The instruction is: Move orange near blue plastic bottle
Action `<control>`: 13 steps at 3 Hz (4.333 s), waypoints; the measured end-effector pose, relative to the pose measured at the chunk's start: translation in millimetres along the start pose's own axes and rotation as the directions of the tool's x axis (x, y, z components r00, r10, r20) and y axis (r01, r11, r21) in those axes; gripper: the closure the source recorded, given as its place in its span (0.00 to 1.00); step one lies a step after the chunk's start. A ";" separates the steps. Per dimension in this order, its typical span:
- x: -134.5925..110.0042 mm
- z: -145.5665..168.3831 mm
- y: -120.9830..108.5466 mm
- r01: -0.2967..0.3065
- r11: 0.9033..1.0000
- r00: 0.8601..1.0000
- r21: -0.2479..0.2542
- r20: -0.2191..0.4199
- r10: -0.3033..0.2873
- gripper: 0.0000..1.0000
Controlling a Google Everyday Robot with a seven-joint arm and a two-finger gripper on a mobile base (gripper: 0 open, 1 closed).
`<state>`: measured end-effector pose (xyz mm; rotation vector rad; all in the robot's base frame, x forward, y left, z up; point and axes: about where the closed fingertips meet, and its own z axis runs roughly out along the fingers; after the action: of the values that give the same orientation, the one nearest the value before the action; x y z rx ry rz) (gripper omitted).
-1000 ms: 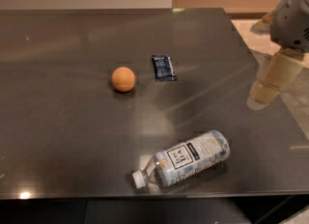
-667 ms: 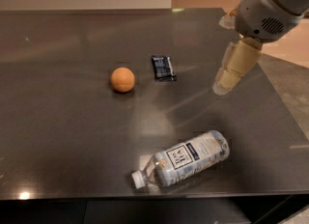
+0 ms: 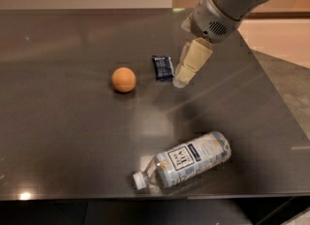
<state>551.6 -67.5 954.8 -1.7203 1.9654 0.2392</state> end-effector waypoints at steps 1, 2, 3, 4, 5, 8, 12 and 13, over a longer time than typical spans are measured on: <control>-19.2 36.1 -3.7 0.011 1.000 1.000 -0.019 0.004 -0.011 0.00; -35.2 67.0 -1.7 0.023 0.999 1.000 -0.046 0.005 -0.023 0.00; -49.5 94.6 1.9 0.036 0.997 0.999 -0.074 0.004 -0.036 0.00; -61.3 117.7 3.9 0.052 0.994 0.999 -0.100 -0.004 -0.053 0.00; -64.8 141.1 0.1 0.062 0.990 0.997 -0.123 -0.028 -0.066 0.00; -76.0 162.8 -2.0 0.074 0.983 0.996 -0.167 -0.033 -0.081 0.39; -40.7 83.9 51.0 0.273 0.934 0.962 -0.231 0.096 -0.257 1.00; -16.5 58.8 75.2 0.359 0.897 0.932 -0.260 0.147 -0.330 1.00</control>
Offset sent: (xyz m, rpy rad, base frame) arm 0.0316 0.0941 -0.0633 0.0011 0.0520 0.0676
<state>495.4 -12.9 897.8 -2.1597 1.5755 0.4864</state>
